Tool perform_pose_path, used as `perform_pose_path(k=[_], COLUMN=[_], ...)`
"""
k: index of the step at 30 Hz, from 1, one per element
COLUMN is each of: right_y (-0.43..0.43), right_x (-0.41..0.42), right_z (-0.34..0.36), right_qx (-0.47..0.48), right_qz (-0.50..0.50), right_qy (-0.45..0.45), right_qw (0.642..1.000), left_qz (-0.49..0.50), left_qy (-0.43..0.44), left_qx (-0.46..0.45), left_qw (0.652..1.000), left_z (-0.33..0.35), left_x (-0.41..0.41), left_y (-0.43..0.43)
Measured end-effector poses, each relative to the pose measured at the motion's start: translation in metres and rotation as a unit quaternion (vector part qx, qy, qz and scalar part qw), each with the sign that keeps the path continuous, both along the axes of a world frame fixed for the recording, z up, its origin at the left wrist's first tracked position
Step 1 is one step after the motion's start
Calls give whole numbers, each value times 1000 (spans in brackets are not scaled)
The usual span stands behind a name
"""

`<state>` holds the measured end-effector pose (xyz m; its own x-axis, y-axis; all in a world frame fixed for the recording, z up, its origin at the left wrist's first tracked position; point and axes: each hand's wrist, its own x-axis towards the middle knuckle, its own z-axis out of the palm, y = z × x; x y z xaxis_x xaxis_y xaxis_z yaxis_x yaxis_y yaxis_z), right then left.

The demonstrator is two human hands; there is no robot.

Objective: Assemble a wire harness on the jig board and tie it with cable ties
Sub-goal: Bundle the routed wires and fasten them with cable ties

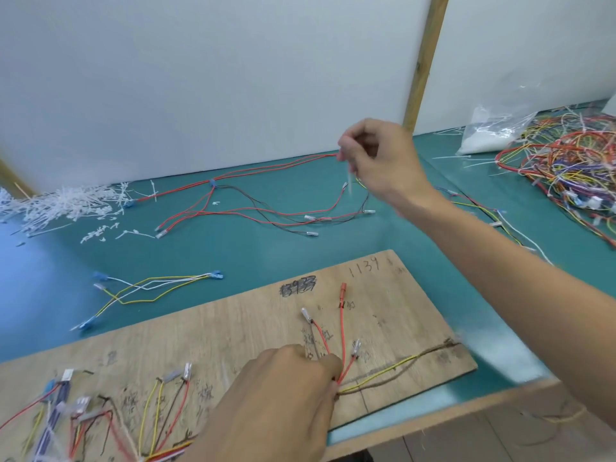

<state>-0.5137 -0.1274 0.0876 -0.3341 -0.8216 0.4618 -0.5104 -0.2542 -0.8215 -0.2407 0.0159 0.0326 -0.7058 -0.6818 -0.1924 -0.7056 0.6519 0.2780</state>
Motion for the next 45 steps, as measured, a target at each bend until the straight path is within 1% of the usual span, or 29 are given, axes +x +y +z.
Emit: perform_pose_path(k=[3,5,7,9,12,15,17,19,21,26,28,30,32,35,37,41,45], right_y=[67,102,133,156,183,198,204,208,211,219,224,228,229,223,218,211,209], right_x=[50,74,89,96,105,114,119,124,128,134,133,131,126,121,117,120,122], right_z=[4,-3,-12,-22,-32,-36,-35,-35,-36,-44,-52,-62,-69,-78,-86,-98,-105], right_qx=[6,26,41,48,52,36,24,25,26,16,28,42,37,27,26,35,27], right_qz=[106,145,152,132,107,96,86,90,103,115,123,134,121,39,2,-21,-42], right_qy=[-109,-158,-198,-222,-234,-240,-246,-242,-240,-257,-242,-210,-206,-213,-190,-123,-95], right_qw=[988,976,968,965,965,965,965,966,965,959,962,968,970,976,981,992,994], left_qz=[-27,-24,-21,9,81,130,145,123,100,138,150,150,145,112,99,95,74], left_qy=[84,120,130,175,274,336,341,328,333,366,373,370,342,233,176,113,78], left_qx=[-34,-39,-59,-73,-97,-71,-71,-62,-50,-51,-32,-26,-44,-133,-153,-178,-219], left_qw=[996,992,989,982,953,930,926,935,936,919,915,916,928,957,967,973,970], left_z=[8,7,7,7,11,16,15,11,7,0,-1,-3,-5,-14,-20,-20,-18], left_x=[5,8,10,12,20,24,24,25,26,22,20,19,19,26,29,26,24], left_y=[11,17,23,30,39,46,47,49,52,56,58,58,56,52,50,47,45])
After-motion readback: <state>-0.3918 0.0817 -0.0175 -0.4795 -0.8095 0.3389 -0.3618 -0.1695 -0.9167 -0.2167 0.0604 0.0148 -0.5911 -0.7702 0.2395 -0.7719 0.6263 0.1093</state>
